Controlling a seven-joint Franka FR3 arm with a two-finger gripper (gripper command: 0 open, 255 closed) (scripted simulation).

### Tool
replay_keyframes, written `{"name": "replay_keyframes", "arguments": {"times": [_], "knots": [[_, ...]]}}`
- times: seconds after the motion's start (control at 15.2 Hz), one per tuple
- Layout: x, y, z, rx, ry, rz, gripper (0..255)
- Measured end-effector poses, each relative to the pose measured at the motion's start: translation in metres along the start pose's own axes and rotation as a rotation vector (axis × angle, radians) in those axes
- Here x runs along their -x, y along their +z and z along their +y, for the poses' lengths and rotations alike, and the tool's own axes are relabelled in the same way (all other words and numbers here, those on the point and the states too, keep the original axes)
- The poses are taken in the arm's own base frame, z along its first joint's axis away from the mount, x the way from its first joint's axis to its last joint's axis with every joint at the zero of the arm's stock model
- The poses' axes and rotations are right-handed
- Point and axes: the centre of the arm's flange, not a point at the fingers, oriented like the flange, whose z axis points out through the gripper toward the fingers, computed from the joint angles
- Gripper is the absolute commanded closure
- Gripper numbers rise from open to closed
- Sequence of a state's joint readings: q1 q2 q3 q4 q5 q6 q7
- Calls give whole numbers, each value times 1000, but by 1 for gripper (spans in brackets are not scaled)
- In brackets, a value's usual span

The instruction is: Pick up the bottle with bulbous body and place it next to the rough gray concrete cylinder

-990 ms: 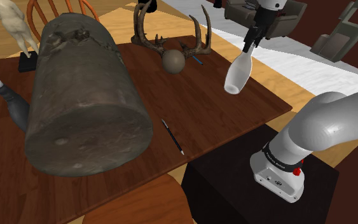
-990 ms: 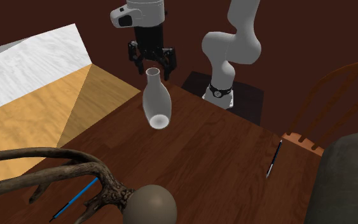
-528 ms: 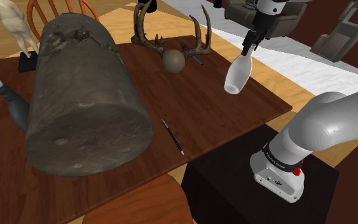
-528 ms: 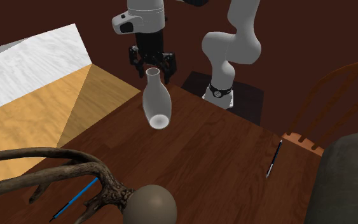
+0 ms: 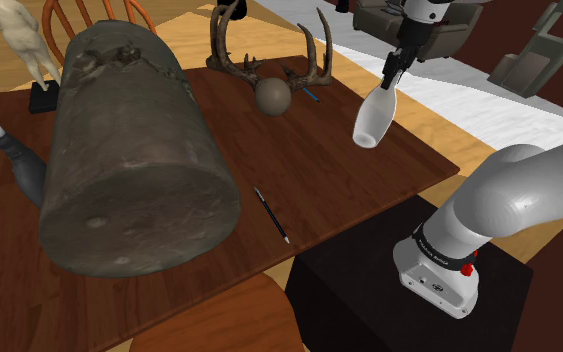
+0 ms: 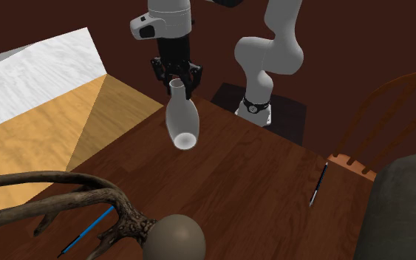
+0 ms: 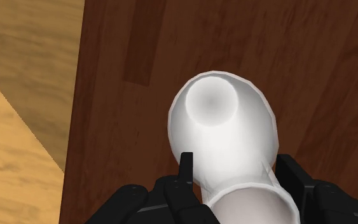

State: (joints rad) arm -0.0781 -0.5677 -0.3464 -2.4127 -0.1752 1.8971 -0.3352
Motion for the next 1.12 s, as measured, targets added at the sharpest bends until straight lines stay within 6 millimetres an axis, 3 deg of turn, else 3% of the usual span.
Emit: {"name": "replay_keyframes", "arguments": {"times": [0.4, 1.12], "knots": [[-1, -2, 0, 0, 0, -1, 255], [-1, -57, -1, 0, 0, -1, 255]]}}
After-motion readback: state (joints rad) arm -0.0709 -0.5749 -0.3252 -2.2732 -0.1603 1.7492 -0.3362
